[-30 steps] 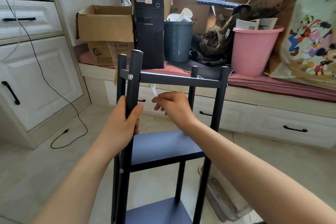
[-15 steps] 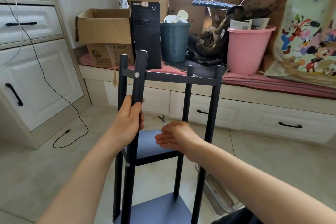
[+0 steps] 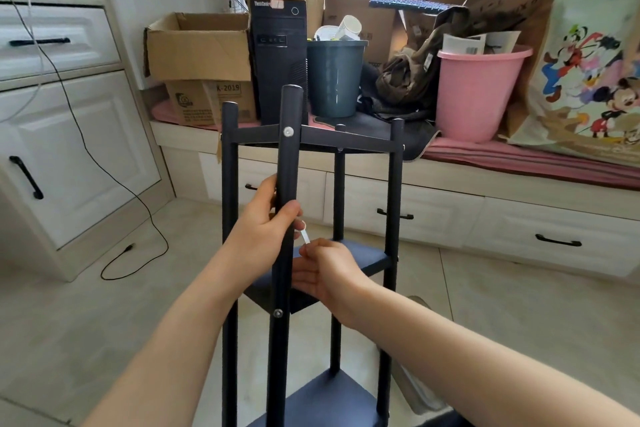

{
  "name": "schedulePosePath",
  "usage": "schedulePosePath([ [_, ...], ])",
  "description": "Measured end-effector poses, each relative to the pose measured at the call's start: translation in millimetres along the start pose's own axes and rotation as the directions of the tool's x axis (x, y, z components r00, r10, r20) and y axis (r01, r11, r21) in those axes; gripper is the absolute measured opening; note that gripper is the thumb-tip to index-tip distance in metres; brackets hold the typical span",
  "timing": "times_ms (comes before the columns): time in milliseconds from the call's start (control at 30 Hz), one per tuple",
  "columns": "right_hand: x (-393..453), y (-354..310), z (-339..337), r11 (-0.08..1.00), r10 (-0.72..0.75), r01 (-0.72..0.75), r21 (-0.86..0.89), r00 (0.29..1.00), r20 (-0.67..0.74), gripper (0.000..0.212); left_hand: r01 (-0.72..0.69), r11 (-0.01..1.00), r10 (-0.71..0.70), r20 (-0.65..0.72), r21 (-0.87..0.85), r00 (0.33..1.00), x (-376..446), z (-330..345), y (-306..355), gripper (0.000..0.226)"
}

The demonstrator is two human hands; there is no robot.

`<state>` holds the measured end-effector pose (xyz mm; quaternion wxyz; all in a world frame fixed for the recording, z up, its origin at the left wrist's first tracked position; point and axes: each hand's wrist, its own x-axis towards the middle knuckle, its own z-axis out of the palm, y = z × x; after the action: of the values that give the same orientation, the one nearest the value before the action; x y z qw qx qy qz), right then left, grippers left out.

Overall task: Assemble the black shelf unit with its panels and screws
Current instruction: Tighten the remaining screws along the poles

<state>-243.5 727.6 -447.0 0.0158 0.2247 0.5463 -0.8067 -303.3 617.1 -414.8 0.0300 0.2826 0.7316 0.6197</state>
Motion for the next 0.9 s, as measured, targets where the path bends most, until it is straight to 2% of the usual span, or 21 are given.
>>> schedulePosePath([
  [133,-4,0,1,0.994,-0.013,0.002,0.109,0.995,0.101,0.019,-0.059,0.99,0.056,0.027,0.13,0.998,2,0,0,0.04],
  [233,-3,4,1,0.994,-0.097,0.093,0.065,0.993,0.068,0.022,-0.143,0.969,0.139,0.035,0.2,0.99,2,3,3,0.036],
  [333,-4,4,-3,0.991,-0.113,0.11,0.07,0.993,0.041,0.025,-0.128,0.963,0.126,0.024,0.237,0.992,1,3,4,0.039],
  [400,-5,2,-9,0.988,-0.116,0.113,0.104,0.993,0.029,0.026,-0.123,0.953,0.141,-0.046,0.278,0.989,-1,1,4,0.044],
  [533,-5,-5,-21,0.971,-0.227,0.23,0.061,0.973,-0.045,0.029,-0.174,0.879,0.286,-0.198,0.444,0.938,-2,-15,4,0.036],
  [633,-7,-8,-28,0.963,-0.265,0.267,0.042,0.963,-0.058,0.031,-0.128,0.862,0.313,-0.317,0.491,0.895,-2,-29,1,0.031],
  [733,-10,-5,-30,0.96,-0.278,0.279,0.025,0.96,-0.031,0.031,-0.062,0.855,0.339,-0.464,0.515,0.819,-1,-37,-2,0.031],
  [833,-13,-1,-28,0.961,-0.275,0.276,0.018,0.961,-0.007,0.027,0.042,0.947,0.172,-0.617,0.317,0.768,2,-42,-7,0.041],
  [900,-13,-1,-27,0.961,-0.277,0.277,0.007,0.961,-0.004,0.026,0.158,0.984,-0.067,-0.67,0.076,0.739,4,-42,-12,0.045],
])
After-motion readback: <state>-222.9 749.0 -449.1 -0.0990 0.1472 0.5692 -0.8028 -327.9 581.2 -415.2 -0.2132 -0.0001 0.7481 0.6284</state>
